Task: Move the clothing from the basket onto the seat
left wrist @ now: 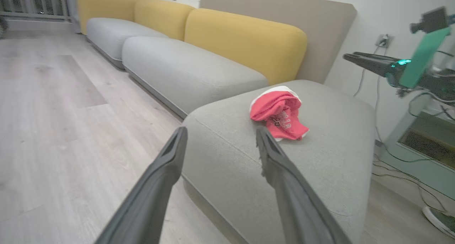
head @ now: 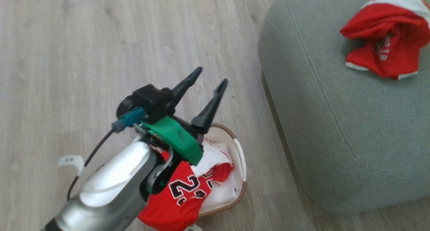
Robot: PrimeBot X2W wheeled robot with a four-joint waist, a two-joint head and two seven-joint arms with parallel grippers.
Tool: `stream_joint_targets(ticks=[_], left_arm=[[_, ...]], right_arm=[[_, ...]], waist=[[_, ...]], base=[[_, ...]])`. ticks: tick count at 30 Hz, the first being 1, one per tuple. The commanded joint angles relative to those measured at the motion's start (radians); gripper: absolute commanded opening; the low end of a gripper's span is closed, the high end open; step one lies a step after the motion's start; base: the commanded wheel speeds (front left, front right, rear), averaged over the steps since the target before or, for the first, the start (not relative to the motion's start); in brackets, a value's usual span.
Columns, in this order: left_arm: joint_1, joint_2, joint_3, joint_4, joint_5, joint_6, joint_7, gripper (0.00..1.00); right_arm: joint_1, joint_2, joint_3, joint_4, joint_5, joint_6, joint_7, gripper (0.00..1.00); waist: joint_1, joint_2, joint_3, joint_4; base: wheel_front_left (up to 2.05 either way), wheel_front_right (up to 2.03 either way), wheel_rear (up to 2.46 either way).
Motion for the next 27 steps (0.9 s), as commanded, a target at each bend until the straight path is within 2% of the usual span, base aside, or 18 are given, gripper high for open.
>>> stream_joint_targets(ticks=[1, 2, 4, 9, 15, 20, 27], left_arm=[[-0.004, 0.039, 0.061, -0.035, -0.012, 0.018, -0.015, 1.0], [-0.004, 0.039, 0.061, -0.035, -0.012, 0.018, -0.015, 1.0], [0.017, 0.051, 0.075, -0.038, -0.018, 0.033, -0.025, 1.0], [0.071, 0.082, 0.107, -0.051, -0.026, 0.076, -0.045, 1.0], [0.155, 0.11, 0.145, -0.056, -0.032, 0.133, -0.069, 1.0], [0.212, 0.132, 0.177, -0.074, -0.03, 0.163, -0.084, 1.0], [0.31, 0.155, 0.25, -0.106, -0.017, 0.199, -0.096, 1.0]], right_arm=[[0.055, 0.0, -0.044, -0.101, -0.026, 0.0, -0.011, 1.0], [0.055, 0.0, -0.044, -0.101, -0.026, 0.0, -0.011, 1.0], [0.109, 0.031, -0.093, -0.177, -0.057, 0.0, -0.02, 1.0], [0.265, 0.124, -0.171, -0.366, -0.126, 0.0, -0.008, 1.0], [0.45, 0.253, -0.241, -0.525, -0.18, 0.0, -0.013, 1.0], [0.569, 0.335, -0.236, -0.61, -0.209, 0.0, -0.03, 1.0], [0.651, 0.408, -0.181, -0.628, -0.234, 0.0, -0.099, 1.0]], waist=[[0.0001, -0.0001, -0.054, 0.039], [0.0001, -0.0001, -0.054, 0.039], [0.0001, -0.0001, -0.074, 0.051], [0.0001, -0.0001, -0.107, 0.084], [0.0001, -0.0001, -0.161, 0.126], [0.0001, -0.0001, -0.173, 0.153], [0.0001, -0.0001, -0.182, 0.176]], base=[[0.0, 0.0, 0.0], [0.0, 0.0, 0.0], [0.0, 0.0, 0.0], [0.0, 0.0, 0.0], [0.0, 0.0, 0.0], [0.0, 0.0, 0.0], [0.0, 0.0, 0.0]])
